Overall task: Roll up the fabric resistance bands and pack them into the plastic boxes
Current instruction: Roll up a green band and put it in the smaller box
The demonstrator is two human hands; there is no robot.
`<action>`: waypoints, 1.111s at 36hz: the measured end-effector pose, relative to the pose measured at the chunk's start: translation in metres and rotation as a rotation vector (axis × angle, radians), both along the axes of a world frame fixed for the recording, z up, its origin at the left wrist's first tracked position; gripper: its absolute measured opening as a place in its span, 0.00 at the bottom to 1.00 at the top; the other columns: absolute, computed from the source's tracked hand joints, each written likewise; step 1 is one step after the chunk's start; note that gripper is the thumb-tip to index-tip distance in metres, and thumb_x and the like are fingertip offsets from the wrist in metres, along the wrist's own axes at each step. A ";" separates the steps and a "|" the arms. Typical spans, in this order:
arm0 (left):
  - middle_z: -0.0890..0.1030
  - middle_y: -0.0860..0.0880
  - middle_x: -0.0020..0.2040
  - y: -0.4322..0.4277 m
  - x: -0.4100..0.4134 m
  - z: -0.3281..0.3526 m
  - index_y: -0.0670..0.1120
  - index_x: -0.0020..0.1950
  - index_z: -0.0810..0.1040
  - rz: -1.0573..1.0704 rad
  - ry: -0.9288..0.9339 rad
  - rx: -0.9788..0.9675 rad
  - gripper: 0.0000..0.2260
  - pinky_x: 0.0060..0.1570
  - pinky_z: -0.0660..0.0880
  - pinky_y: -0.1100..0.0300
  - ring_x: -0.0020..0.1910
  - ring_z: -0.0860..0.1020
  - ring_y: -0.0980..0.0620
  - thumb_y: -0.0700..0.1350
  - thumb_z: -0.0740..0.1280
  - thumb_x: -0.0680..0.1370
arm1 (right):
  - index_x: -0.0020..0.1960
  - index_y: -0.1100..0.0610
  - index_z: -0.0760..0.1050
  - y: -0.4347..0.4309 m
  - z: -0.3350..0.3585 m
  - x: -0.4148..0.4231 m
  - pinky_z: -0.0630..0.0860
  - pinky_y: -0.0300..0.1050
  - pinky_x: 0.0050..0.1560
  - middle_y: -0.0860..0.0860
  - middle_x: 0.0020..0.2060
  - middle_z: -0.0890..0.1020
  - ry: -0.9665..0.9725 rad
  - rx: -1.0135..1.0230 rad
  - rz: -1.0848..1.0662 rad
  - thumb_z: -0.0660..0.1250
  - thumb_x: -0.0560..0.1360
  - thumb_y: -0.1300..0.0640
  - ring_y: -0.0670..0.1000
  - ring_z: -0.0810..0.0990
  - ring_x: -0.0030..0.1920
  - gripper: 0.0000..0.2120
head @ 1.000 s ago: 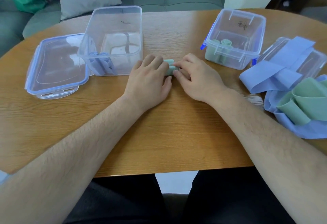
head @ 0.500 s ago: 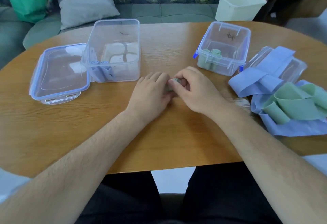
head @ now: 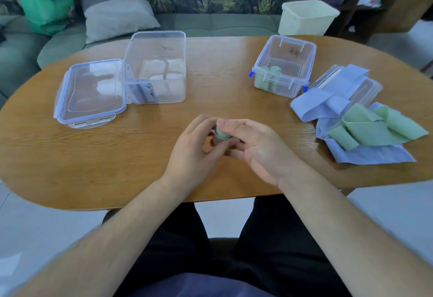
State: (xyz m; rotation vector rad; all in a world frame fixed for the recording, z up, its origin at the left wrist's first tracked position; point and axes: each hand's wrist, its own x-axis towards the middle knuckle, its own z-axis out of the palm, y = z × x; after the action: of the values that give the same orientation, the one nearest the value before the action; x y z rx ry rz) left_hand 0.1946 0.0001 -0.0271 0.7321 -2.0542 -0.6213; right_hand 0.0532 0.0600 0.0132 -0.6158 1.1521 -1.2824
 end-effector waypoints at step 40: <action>0.77 0.53 0.46 0.004 0.002 -0.003 0.43 0.53 0.78 0.036 0.024 0.068 0.11 0.49 0.70 0.68 0.46 0.75 0.58 0.44 0.74 0.75 | 0.68 0.69 0.71 -0.003 -0.008 -0.007 0.82 0.49 0.53 0.62 0.52 0.83 -0.163 0.000 0.120 0.74 0.71 0.57 0.58 0.84 0.52 0.30</action>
State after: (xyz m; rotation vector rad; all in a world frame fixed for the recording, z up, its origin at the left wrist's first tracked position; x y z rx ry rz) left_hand 0.1962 0.0037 -0.0300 0.7951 -2.0020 -0.6791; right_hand 0.0463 0.0566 0.0048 -0.5606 0.9668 -1.2072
